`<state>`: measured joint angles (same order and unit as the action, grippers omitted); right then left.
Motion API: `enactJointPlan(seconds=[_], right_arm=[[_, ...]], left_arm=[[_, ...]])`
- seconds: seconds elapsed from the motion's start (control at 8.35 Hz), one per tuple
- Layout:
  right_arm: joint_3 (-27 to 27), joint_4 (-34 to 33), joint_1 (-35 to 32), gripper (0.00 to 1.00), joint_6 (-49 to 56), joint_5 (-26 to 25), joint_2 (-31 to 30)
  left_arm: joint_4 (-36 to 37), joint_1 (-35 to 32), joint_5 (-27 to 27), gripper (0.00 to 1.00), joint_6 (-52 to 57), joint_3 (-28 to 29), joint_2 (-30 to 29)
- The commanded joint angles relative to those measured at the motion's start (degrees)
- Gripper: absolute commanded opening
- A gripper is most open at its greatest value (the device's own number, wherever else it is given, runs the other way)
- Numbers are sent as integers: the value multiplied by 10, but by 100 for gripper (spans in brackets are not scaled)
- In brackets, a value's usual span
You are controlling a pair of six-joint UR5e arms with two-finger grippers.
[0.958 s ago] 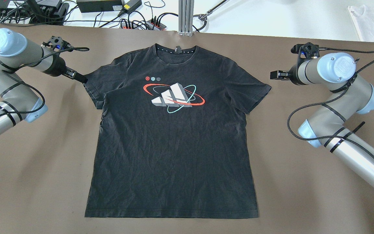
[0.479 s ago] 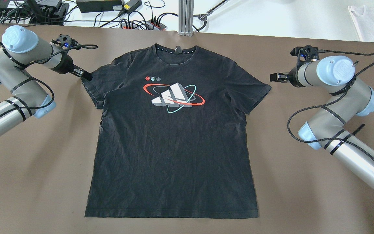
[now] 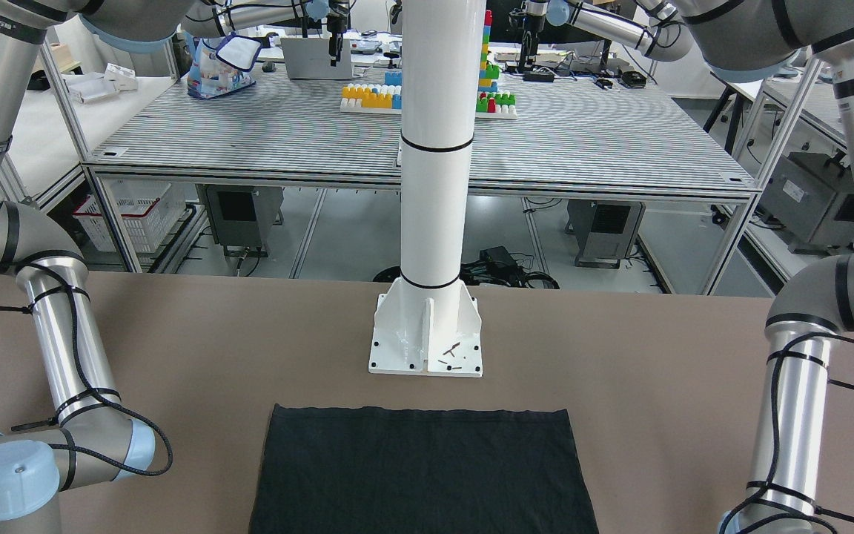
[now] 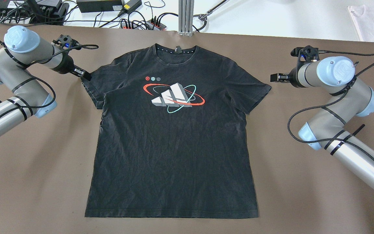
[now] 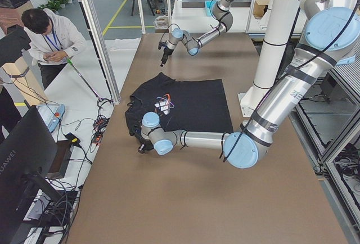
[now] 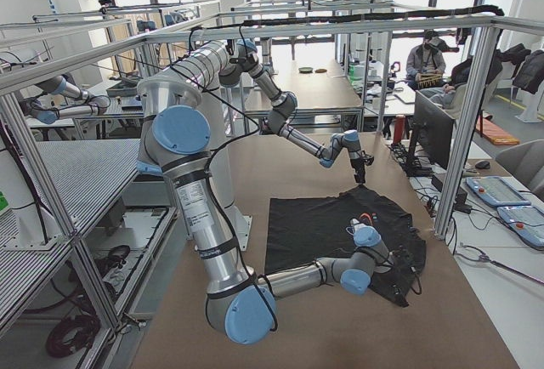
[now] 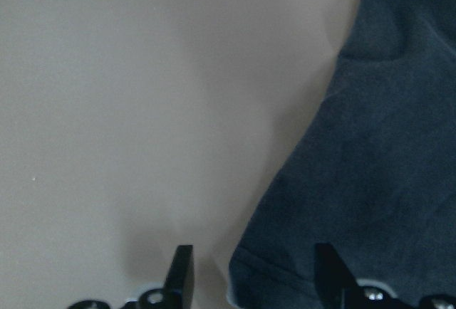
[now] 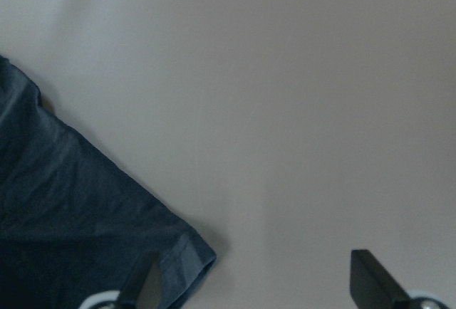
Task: Fold clothes
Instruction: 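Move both grippers toward the shirt's sleeves farthest from the robot, then grasp the sleeve near the left gripper and fold it inward over the chest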
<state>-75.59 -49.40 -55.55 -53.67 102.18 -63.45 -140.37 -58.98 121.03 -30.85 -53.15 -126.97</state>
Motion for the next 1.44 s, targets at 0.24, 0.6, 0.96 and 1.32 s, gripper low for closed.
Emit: enactJointPlan(seconds=[0.24,0.6,0.96,1.32], right_arm=[[0,0,1,94,0,-1,1],[0,0,2,94,0,-6,1],[0,0,3,94,0,-7,0],[-1,0,11,94,-4,-17,0]], left_arm=[[-3,-1,1,0,1,-7,5],[-4,-3,6,0,-30,-31,-1],[3,0,3,0,-124,-44,-54],[37,34,-12,0,-238,-42,-121]])
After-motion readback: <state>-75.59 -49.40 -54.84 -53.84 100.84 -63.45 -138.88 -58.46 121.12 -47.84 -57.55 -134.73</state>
